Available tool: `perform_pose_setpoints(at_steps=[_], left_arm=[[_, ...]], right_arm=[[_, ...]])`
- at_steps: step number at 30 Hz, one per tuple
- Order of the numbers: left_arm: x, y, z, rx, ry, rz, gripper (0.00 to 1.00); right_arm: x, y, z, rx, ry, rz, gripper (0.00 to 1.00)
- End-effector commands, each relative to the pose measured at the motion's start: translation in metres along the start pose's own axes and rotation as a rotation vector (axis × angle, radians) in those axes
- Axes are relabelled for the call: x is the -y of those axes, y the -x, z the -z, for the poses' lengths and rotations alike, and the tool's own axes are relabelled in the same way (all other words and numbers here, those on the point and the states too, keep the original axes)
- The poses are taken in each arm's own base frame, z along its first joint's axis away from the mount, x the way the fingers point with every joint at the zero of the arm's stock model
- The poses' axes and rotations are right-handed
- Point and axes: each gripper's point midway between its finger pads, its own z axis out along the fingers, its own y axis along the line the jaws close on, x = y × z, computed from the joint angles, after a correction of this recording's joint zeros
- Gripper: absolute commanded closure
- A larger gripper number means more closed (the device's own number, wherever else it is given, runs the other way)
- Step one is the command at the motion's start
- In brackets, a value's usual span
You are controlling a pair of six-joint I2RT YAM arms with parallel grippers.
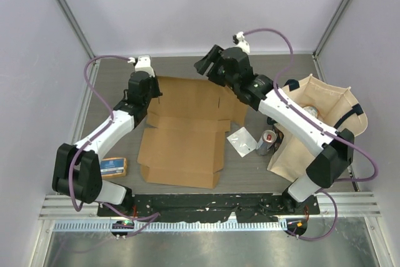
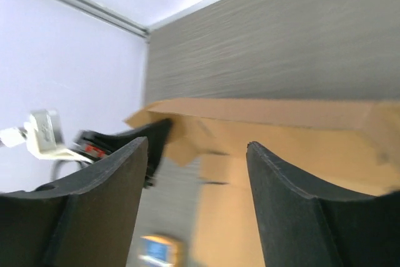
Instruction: Fold the paper box
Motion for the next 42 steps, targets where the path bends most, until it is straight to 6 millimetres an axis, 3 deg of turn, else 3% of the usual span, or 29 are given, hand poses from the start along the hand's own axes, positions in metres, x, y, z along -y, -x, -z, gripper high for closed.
perform_pose_setpoints(at_steps=[1, 7, 13, 18, 25, 30, 33, 37, 38, 40, 42], left_arm=[[0.002, 0.038, 0.016, 0.143, 0.003, 0.046, 1.0], [0.0, 0.037, 0.021, 0.161, 0.007, 0.057, 1.0], [0.002, 0.035, 0.022, 0.159, 0.003, 0.057, 1.0], [0.008, 0.033, 0.024, 0.16, -0.014, 0.054, 1.0], [0.013, 0.028, 0.029, 0.153, -0.02, 0.091, 1.0], [0.011, 0.016, 0.037, 0.145, -0.016, 0.192, 0.99], [0.001, 0.021, 0.046, 0.17, 0.022, 0.222, 0.92], [-0.002, 0.021, 0.06, 0.159, 0.032, 0.263, 0.53], [-0.002, 0.026, 0.068, 0.167, 0.022, 0.283, 0.48], [-0.003, 0.016, 0.077, 0.127, 0.018, 0.3, 0.41], [-0.01, 0.012, 0.091, 0.126, 0.03, 0.308, 0.4]], right_arm=[[-0.022, -0.022, -0.024, -0.035, 0.06, -0.619, 0.33], [-0.028, -0.044, -0.054, -0.109, 0.056, -0.91, 0.33], [-0.014, -0.057, -0.069, -0.091, -0.048, -0.957, 0.34], [-0.005, -0.069, -0.079, -0.097, -0.105, -1.02, 0.41], [-0.012, -0.072, -0.085, -0.065, -0.082, -1.032, 0.67], [-0.01, -0.078, -0.089, -0.056, -0.028, -1.029, 0.95], [-0.014, -0.077, -0.091, -0.046, 0.036, -1.009, 0.98], [-0.022, -0.062, -0.083, 0.011, 0.155, -0.97, 0.98], [-0.025, -0.059, -0.081, 0.023, 0.185, -0.961, 0.98], [-0.025, -0.056, -0.078, 0.04, 0.228, -0.94, 0.98], [-0.02, -0.063, -0.079, 0.036, 0.228, -0.889, 0.98]])
